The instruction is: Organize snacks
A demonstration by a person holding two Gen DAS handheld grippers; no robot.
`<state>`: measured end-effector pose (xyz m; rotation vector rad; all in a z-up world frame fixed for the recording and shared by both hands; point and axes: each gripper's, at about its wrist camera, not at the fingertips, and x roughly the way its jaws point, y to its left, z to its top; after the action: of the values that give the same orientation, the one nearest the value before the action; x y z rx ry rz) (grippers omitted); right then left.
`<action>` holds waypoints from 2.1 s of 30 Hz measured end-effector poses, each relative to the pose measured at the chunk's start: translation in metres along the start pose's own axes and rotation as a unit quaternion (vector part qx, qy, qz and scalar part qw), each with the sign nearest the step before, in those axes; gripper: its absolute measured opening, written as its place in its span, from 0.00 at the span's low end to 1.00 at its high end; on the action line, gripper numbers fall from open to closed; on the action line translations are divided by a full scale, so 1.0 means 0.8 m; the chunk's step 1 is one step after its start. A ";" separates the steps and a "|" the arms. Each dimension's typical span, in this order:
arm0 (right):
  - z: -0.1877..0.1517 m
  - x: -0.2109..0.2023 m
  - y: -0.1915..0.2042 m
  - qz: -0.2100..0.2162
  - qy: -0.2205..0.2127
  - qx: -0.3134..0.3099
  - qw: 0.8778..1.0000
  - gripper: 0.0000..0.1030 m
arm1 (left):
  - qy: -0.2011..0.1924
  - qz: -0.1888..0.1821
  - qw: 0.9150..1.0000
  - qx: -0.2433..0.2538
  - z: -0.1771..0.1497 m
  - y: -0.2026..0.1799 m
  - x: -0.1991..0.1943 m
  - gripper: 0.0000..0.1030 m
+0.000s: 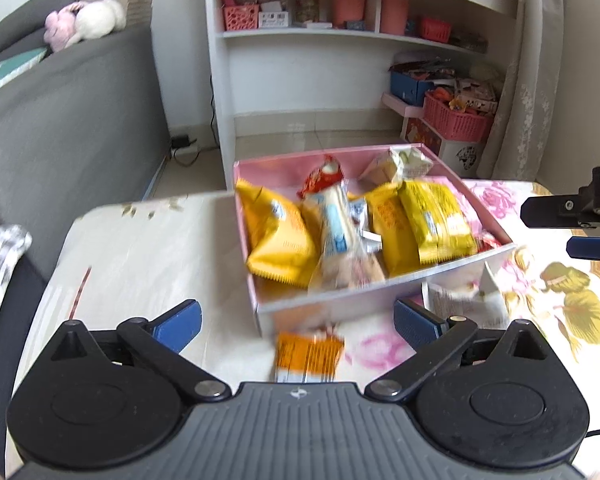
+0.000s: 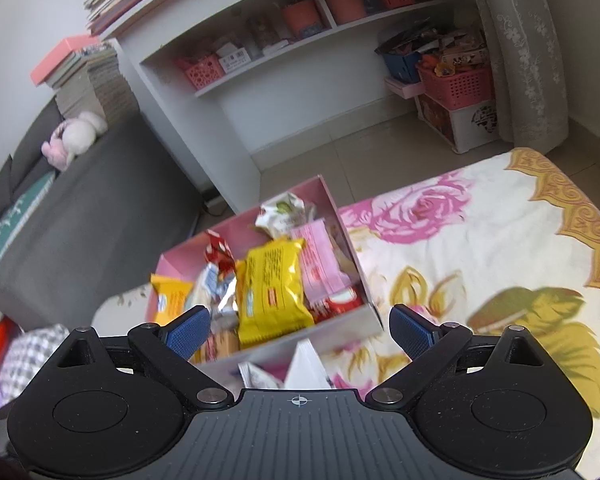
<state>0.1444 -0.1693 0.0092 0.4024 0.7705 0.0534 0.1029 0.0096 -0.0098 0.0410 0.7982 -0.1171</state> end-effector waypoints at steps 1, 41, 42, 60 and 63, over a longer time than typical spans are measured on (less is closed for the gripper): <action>-0.005 -0.002 0.000 -0.001 0.003 -0.002 1.000 0.95 | 0.006 -0.001 1.000 -0.001 -0.005 0.002 -0.002 1.00; -0.083 0.066 0.021 0.013 0.006 -0.156 0.988 0.93 | 0.006 -0.050 0.999 0.018 -0.068 0.016 0.043 0.51; -0.083 0.065 0.021 0.015 0.007 -0.154 0.988 0.93 | 0.006 -0.046 0.999 0.021 -0.067 0.016 0.043 0.49; -0.077 0.054 0.008 0.051 0.064 -0.066 0.994 0.49 | 0.032 -0.058 0.998 0.023 -0.073 0.020 0.029 0.38; -0.081 0.048 0.006 0.050 0.080 -0.053 0.994 0.48 | 0.037 -0.058 0.997 0.023 -0.076 0.023 0.025 0.38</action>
<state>0.1280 -0.1355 -0.0565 0.3388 0.9005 0.2220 0.0756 0.0307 -0.0667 0.0420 0.8724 -0.2454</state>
